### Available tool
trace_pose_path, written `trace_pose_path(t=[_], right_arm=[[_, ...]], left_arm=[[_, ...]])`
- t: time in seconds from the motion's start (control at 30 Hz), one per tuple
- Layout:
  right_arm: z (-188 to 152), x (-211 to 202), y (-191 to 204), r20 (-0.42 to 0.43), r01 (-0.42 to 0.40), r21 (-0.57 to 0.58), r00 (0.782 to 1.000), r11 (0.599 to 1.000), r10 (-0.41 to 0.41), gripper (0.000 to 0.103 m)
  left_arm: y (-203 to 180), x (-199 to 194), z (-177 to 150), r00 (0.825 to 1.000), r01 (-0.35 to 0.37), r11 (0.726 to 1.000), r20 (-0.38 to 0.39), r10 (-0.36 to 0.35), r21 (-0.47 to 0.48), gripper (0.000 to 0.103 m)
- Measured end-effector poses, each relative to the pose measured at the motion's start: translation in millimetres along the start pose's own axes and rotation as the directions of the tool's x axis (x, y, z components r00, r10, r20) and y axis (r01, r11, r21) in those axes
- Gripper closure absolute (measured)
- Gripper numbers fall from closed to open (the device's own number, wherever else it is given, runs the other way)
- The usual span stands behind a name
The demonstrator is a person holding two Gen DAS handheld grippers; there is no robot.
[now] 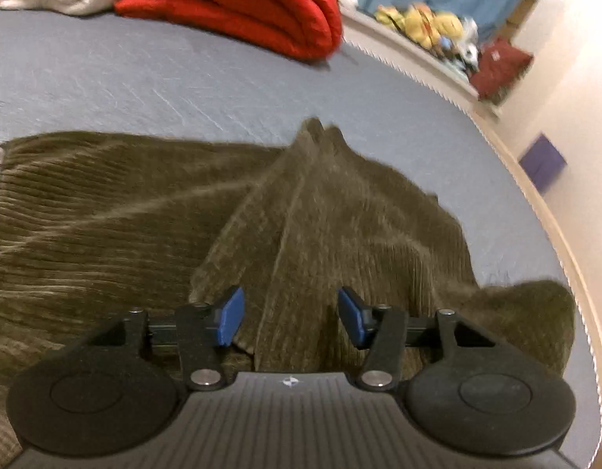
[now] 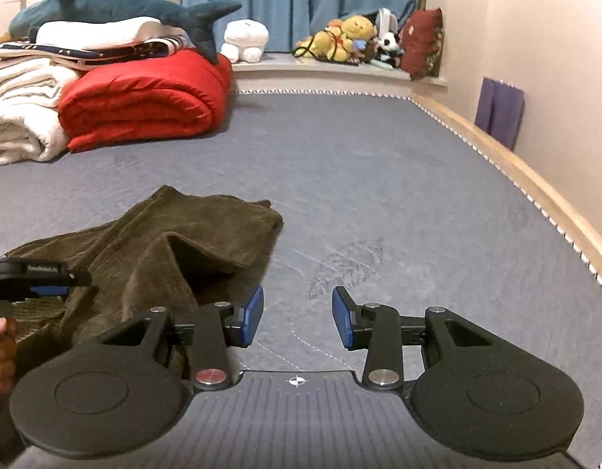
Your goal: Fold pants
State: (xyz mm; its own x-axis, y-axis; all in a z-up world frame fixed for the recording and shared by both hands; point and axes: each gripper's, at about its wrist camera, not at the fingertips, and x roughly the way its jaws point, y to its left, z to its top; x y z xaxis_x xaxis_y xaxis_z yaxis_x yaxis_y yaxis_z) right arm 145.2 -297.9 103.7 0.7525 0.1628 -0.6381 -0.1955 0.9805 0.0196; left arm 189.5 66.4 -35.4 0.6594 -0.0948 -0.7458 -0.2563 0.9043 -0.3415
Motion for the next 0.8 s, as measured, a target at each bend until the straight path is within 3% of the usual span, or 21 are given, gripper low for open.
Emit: trace_pose_path(t=[0.03,0.1,0.13,0.23,0.3,0.33,0.4,0.47,0.5,0.53,0.57,0.6,0.63,0.73,0.8], right_arm=[[-0.2,2.1,-3.3,-0.01,-0.006,0.011,1.0,1.0,0.007,0.062],[0.3,6.3,-9.7,-0.029,-0.017,0.034,0.999,0.999,0.018,0.062],[1.2,7.5,-13.1,-0.034,-0.018,0.043,0.999,0.999,0.02,0.062],[1.3,3.5,-28.6,-0.031,-0.01,0.075,0.999,0.997,0.012,0.062],[2.1,-2.7,-40.3,-0.019,-0.001,0.106,1.0,0.994,0.004,0.062],[2.9,-6.3,-46.6,-0.012,0.002,0.122,1.0,0.993,-0.001,0.062],[3.6,-13.5,-59.5,0.004,0.011,0.154,1.0,0.988,-0.011,0.062],[3.7,-19.9,-72.9,0.016,0.017,0.188,1.0,0.982,-0.02,0.061],[2.9,-22.0,-78.8,0.02,0.02,0.203,0.999,0.979,-0.024,0.061],[2.4,-23.8,-85.0,0.024,0.024,0.218,0.999,0.976,-0.03,0.06],[1.4,-24.4,-89.6,0.024,0.026,0.227,0.999,0.974,-0.033,0.058],[0.3,-24.1,-92.7,0.018,0.025,0.229,0.999,0.973,-0.03,0.056],[-0.4,-22.0,-96.0,0.006,0.023,0.224,1.0,0.974,-0.025,0.054],[-5.2,-12.3,-97.4,-0.032,0.012,0.208,0.999,0.978,-0.006,0.049],[-9.6,-1.6,-91.8,-0.071,-0.017,0.195,0.997,0.981,0.032,0.047]], left_arm=[[0.0,7.6,-1.6,0.999,0.019,1.0,-0.03,-0.018,0.009,0.047],[-1.5,7.3,-5.7,1.0,-0.001,1.0,-0.004,0.001,0.009,0.082],[-3.8,2.5,-5.9,1.0,0.013,1.0,0.014,-0.014,0.008,0.088],[-20.6,-18.2,-6.4,0.991,0.094,0.995,0.098,-0.095,0.019,0.091],[-41.7,-33.2,-11.1,0.956,0.247,0.968,0.151,-0.25,0.041,0.092],[-55.2,-39.6,-16.5,0.93,0.327,0.942,0.155,-0.334,0.07,0.092],[-91.3,-44.8,-35.2,0.855,0.499,0.852,0.07,-0.514,0.154,0.092],[-130.0,-37.5,-62.2,0.751,0.66,0.726,-0.149,-0.643,0.191,0.092],[-150.3,-31.1,-80.9,0.685,0.726,0.657,-0.294,-0.667,0.201,0.091],[-168.9,-27.7,-102.1,0.647,0.758,0.606,-0.406,-0.646,0.243,0.09],[-181.2,-29.1,-118.0,0.669,0.74,0.592,-0.441,-0.598,0.319,0.085],[-190.2,-31.5,-131.0,0.711,0.702,0.585,-0.441,-0.548,0.406,0.08],[-192.3,-31.8,-135.6,0.732,0.681,0.584,-0.43,-0.528,0.441,0.077],[-175.4,-29.1,-119.0,0.738,0.674,0.642,-0.385,-0.554,0.365,0.066],[-160.8,-28.9,-101.6,0.761,0.648,0.688,-0.324,-0.563,0.326,0.059]])
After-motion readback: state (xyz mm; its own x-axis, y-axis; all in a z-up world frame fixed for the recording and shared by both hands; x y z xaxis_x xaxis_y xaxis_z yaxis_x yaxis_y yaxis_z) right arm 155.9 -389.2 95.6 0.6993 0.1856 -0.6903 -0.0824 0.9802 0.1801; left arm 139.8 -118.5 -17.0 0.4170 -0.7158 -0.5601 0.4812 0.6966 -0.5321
